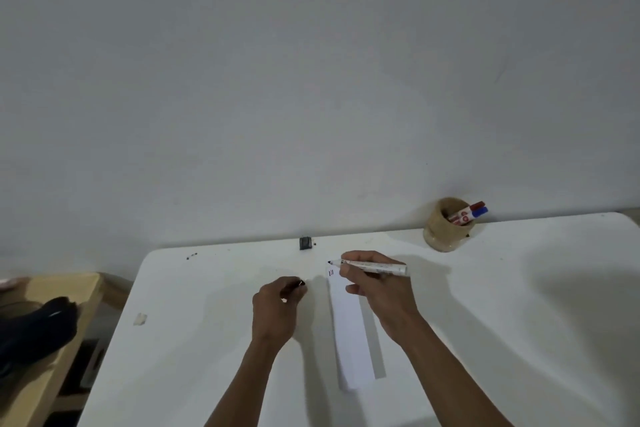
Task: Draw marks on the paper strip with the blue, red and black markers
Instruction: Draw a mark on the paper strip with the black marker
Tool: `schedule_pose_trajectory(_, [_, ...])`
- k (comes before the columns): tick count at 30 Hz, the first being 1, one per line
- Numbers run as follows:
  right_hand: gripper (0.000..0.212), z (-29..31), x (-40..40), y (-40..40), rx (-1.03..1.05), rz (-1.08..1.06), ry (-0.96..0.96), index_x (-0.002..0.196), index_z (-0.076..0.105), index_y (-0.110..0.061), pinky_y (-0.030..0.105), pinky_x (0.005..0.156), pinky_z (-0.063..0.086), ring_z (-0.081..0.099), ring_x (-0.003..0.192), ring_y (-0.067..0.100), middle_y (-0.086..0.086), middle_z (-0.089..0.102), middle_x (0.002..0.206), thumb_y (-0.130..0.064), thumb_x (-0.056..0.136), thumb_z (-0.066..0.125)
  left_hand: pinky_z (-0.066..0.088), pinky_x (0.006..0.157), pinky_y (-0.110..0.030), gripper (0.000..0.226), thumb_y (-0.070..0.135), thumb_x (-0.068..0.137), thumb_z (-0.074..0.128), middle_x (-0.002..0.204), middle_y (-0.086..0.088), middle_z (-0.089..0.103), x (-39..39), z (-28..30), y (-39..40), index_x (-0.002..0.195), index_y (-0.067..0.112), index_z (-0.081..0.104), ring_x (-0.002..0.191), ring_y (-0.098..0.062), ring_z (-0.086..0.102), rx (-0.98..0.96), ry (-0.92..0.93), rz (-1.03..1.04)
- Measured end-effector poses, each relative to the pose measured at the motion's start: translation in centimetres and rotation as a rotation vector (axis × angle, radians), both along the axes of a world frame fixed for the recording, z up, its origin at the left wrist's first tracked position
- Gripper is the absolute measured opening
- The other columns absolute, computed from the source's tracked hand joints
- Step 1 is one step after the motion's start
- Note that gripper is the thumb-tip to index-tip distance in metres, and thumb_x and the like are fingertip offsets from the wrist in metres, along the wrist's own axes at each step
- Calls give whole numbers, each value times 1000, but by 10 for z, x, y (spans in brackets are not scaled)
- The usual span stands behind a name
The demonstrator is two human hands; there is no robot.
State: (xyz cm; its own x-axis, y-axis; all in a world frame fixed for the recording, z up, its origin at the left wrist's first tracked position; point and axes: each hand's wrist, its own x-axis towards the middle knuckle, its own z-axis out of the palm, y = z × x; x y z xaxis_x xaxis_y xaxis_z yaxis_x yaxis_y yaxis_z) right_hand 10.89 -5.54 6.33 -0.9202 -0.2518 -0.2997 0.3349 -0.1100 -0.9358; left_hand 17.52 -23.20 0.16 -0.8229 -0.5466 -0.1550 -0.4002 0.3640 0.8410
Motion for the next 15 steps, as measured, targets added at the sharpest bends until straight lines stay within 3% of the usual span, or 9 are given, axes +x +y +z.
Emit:
schedule_pose_trajectory(3, [16, 14, 6, -16, 7, -5, 55, 97, 71, -9, 31, 66, 60, 78, 86, 26, 10, 81, 93, -5, 85, 81, 50, 68, -17, 10, 13, 85, 76, 77, 9, 75, 6, 20, -3, 81, 22, 71, 74, -1, 69, 104, 127, 79])
schedule_pose_trajectory(6, [15, 25, 13, -30, 26, -15, 115, 86, 68, -6, 30, 64, 61, 78, 77, 22, 6, 78, 77, -10, 85, 82, 60, 73, -28, 8, 11, 89, 71, 81, 1, 77, 14, 39, -7, 89, 18, 75, 78, -10, 71, 293, 217, 87])
schedule_pose_trajectory(9, [19, 33, 19, -38, 73, -10, 156, 84, 68, -4, 32, 64, 61, 78, 72, 21, 6, 79, 75, -16, 84, 83, 62, 78, -33, 10, 8, 91, 68, 83, -5, 75, 23, 56, -11, 97, 11, 76, 79, -14, 69, 482, 286, 74])
schedule_pose_trajectory(15, [23, 40, 26, -45, 89, -10, 169, 88, 68, 0, 30, 63, 60, 76, 69, 18, 8, 79, 76, -18, 85, 83, 61, 81, -37, 13, 7, 92, 67, 85, -3, 75, 31, 66, -18, 101, 9, 76, 81, -16, 67, 569, 323, 52])
